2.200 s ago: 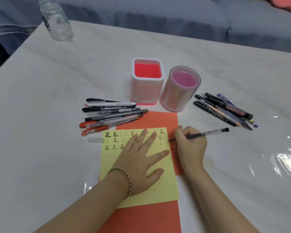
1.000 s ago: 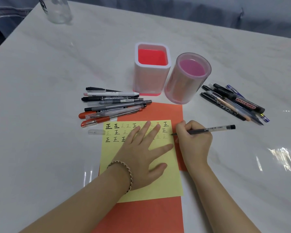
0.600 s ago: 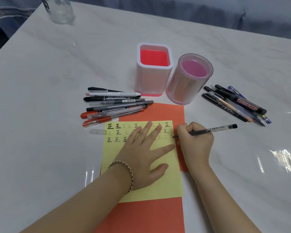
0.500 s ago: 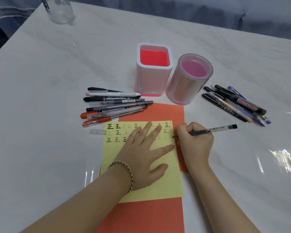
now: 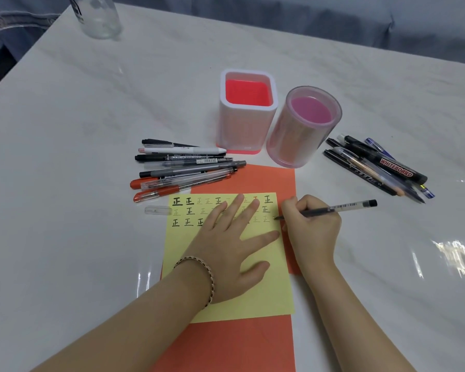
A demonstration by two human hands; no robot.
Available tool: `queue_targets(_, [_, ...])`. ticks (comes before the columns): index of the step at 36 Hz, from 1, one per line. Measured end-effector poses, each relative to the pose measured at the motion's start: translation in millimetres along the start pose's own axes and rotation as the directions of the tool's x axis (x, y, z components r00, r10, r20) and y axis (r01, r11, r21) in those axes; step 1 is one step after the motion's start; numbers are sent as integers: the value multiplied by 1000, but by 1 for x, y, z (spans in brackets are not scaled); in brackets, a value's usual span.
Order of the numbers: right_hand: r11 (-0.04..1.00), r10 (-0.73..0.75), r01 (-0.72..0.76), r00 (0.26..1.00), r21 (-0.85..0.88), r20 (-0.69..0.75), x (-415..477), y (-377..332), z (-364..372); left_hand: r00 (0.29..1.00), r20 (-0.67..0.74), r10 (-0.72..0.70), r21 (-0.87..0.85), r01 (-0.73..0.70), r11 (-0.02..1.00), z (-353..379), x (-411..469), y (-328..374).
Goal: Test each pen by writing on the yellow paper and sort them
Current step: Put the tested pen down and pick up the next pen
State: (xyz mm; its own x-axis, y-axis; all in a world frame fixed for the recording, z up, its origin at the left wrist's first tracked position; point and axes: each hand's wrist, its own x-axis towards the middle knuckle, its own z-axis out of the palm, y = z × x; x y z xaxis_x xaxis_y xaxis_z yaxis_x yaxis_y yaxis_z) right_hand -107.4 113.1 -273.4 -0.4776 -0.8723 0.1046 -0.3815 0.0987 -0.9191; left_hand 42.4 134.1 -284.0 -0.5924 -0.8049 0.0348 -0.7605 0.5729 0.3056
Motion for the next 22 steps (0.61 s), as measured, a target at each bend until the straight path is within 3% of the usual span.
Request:
queue_targets(16, [1000,10,-10,1000,11,28,-1,0,-2,1000,-18,6,7,-6,1000,2,-1,0])
queue_targets(22, [1000,12,-12,998,-10,-66,-2,3,-2,1000,-21,10,13,-9,1000,2,0,-1])
